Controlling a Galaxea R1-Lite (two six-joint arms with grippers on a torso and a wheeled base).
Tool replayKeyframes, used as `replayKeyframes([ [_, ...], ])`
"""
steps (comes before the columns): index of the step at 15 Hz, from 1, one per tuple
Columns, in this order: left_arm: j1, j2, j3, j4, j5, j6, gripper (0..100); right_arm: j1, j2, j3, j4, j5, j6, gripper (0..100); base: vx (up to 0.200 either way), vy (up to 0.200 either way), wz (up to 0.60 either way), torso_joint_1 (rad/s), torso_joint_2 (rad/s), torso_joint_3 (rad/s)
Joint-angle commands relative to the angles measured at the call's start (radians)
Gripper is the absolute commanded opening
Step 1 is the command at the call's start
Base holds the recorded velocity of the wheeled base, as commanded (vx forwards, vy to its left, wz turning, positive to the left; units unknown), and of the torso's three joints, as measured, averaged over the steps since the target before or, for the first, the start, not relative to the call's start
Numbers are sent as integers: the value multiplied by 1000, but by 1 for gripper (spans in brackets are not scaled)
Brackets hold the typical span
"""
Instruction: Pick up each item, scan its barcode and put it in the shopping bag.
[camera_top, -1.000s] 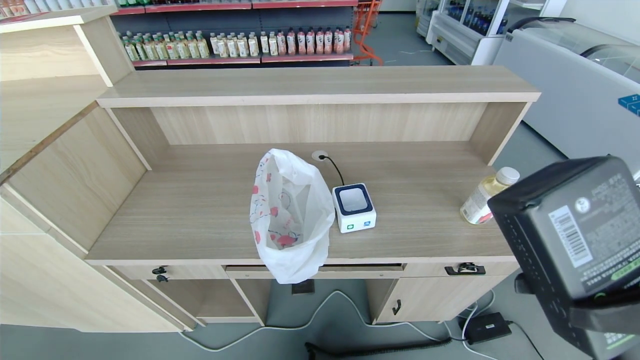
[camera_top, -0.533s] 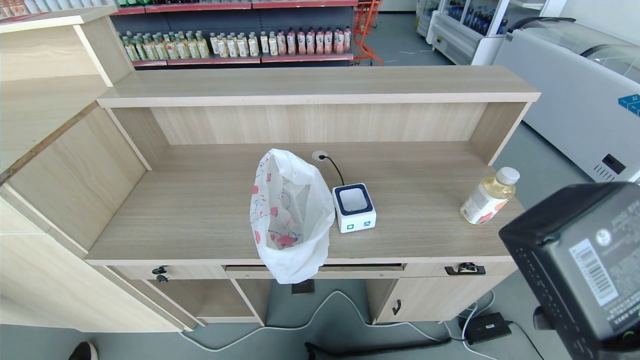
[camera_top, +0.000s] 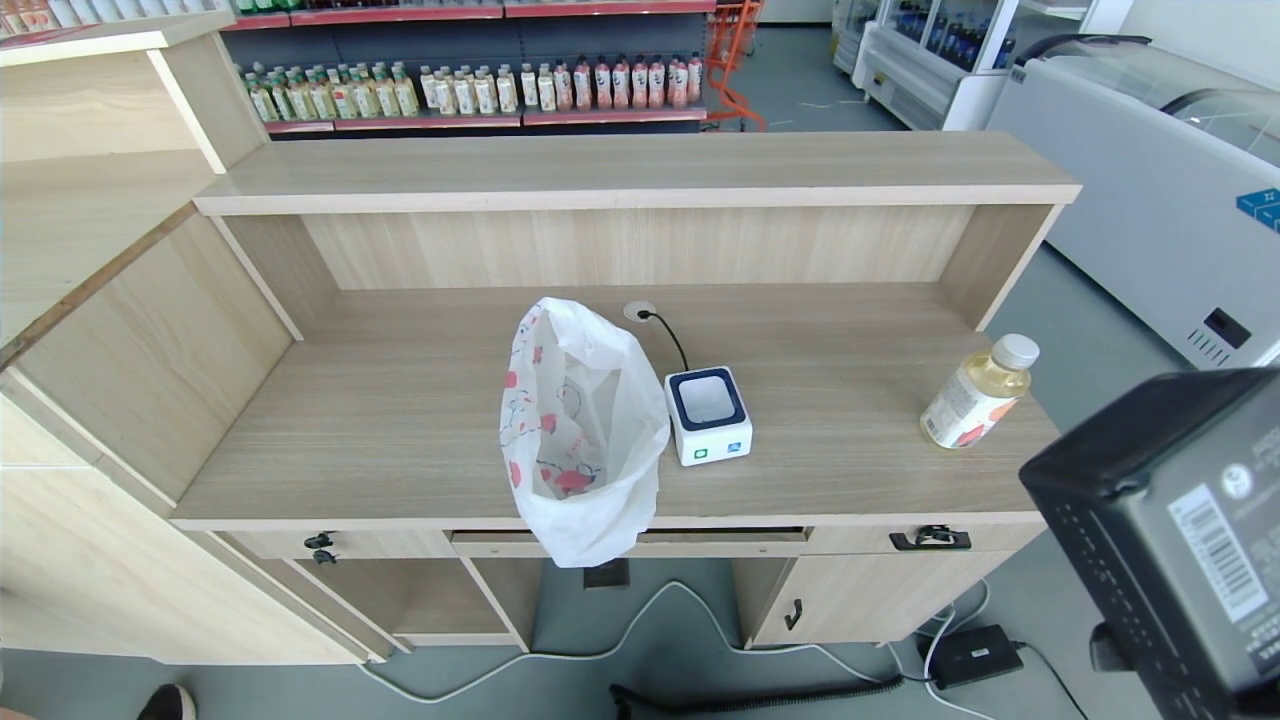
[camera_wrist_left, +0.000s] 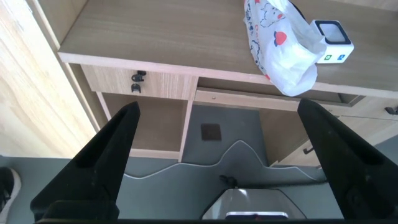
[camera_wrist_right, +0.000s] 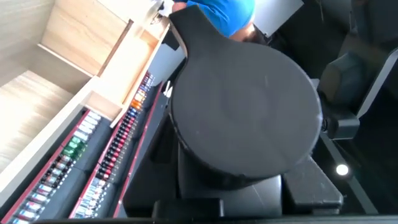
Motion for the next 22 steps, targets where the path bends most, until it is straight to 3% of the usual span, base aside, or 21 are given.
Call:
replayKeyframes([
  [1,0,0,0,0,-1,0,100,-12,7,0,1,5,-47,0,0,0,0,0,0,0],
  [4,0,0,0,-2,-1,0,100,-20,16,1,-2,10,-44,0,0,0,0,0,0,0],
  [6,0,0,0,-2,-1,0,100,-83,50,-25,-5,8,17,0,0,0,0,0,0,0],
  [8,0,0,0,0,-1,0,100,-299,108,-192,-10,-101,355,0,0,0,0,0,0,0],
  [10,0,0,0,0,-1,0,100,-525,98,-220,-11,-318,764,0,0,0,0,0,0,0],
  [12,0,0,0,0,-1,0,100,-649,96,-200,-13,-466,1146,0,0,0,0,0,0,0],
  [14,0,0,0,-2,-1,0,100,-746,102,-164,-19,-506,1517,0,0,0,0,0,0,0],
  [18,0,0,0,-2,-1,0,100,-942,114,-42,-8,-509,1743,0,0,0,0,0,0,0],
  [22,0,0,0,0,-1,0,100,-974,114,-29,-10,-507,1836,0,0,0,0,0,0,0],
])
